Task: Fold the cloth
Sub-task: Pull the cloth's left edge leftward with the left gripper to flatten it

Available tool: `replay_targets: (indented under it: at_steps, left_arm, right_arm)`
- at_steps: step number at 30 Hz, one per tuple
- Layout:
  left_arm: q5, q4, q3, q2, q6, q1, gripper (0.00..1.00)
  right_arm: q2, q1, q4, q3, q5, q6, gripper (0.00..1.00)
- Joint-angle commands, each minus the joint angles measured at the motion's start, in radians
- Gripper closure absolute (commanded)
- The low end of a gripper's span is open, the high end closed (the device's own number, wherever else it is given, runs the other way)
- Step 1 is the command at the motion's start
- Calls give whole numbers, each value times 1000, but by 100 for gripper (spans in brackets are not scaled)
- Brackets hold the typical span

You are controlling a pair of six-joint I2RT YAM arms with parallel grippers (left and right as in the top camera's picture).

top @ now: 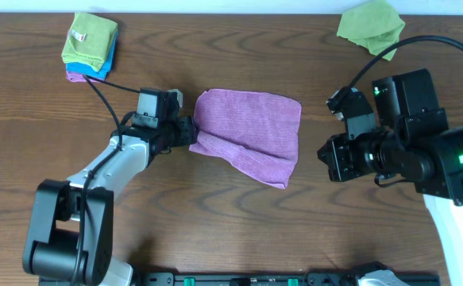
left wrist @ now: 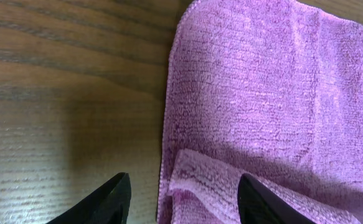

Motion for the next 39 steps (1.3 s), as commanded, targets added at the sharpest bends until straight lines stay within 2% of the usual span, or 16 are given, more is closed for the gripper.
replay_targets:
  at_steps: [1, 13, 18, 22, 25, 32, 34, 36, 39]
  left_arm:
    - [37, 18, 11, 31, 18, 2, 44]
    - [90, 35, 11, 90, 17, 2, 44]
    - [156, 59, 11, 111, 14, 2, 59]
    - [195, 77, 12, 109, 13, 5, 61]
    - [200, 74, 12, 109, 6, 6, 70]
    - [255, 74, 12, 109, -13, 27, 77]
    - [272, 74, 12, 109, -13, 36, 83]
    - [286, 69, 12, 109, -13, 47, 92]
    - [296, 52, 12, 109, -13, 59, 94]
  right_arm:
    - [-5, 5, 3, -1, 3, -16, 98]
    - [-5, 5, 11, -1, -2, -16, 99]
    - [-5, 5, 11, -1, -2, -16, 99]
    - [-5, 5, 11, -1, -1, -16, 98]
    - [-5, 5, 10, -1, -1, -16, 99]
    - [-5, 5, 11, -1, -1, -16, 99]
    - [-4, 5, 11, -1, -1, -16, 98]
    - [-4, 5, 16, -6, -1, -16, 98]
    - [0, 5, 18, -13, -1, -16, 98]
